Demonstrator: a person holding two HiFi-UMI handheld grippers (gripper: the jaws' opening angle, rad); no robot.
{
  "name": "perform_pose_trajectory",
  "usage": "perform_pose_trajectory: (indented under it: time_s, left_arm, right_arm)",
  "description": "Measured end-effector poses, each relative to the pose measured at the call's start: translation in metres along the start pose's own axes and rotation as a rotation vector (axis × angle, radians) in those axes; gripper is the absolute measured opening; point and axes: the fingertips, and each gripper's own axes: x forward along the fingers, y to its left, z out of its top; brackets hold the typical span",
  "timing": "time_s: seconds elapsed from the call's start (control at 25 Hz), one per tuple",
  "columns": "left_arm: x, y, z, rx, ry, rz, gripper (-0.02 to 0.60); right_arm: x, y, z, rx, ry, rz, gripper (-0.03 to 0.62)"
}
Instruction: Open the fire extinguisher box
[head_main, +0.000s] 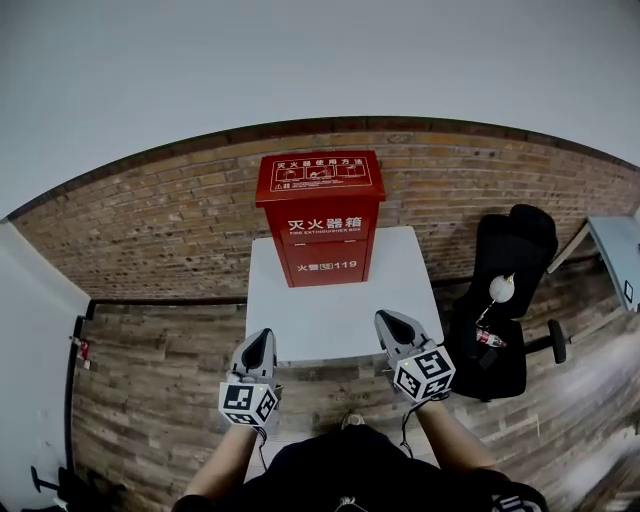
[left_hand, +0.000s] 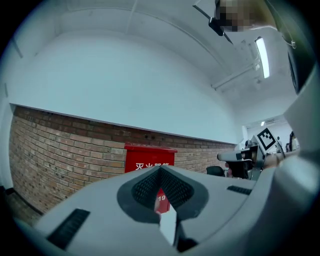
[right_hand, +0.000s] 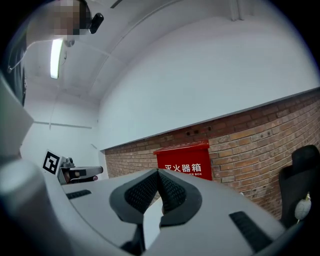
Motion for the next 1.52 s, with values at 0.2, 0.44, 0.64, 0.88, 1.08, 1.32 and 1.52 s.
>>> perform_pose_trajectory:
  time_s: [0.2,0.44,0.64,0.88,1.08,1.32,1.52]
  left_arm:
    - [0.030,0.011,0.005,0.008,-0.002,0.072,0.051]
    - [0.057,0.042,-0.008,-0.006,0.034,0.112,0.051]
    - [0.100,0.072,-0.008,-0.017,0.028,0.075,0.051]
    - [0.155,0.124,0.002,-0.027,0.013,0.009,0.051]
    - [0.193,0.156,-0.003,-0.044,0.038,-0.041,0.051]
    - [0.224,0.162,-0.012,-0.040,0.069,-0.066,0.051]
    - [0.240,0.160,-0.017,-0.044,0.088,-0.041,0.051]
  right_arm:
    - [0.037,-0.037,-0.001,0.020,0.031,0.050,0.018]
    - [0.074,-0.061,-0.009,0.037,0.051,0.050,0.017]
    - [0.110,-0.074,-0.005,0.016,0.058,0.018,0.017]
    - [0.163,-0.092,0.011,-0.001,0.044,-0.065,0.018]
    - [0.197,-0.105,0.012,0.006,0.057,-0.133,0.018]
    - [0.211,-0.128,0.005,0.008,0.084,-0.161,0.018]
    - [0.221,-0.147,0.005,-0.003,0.102,-0.139,0.018]
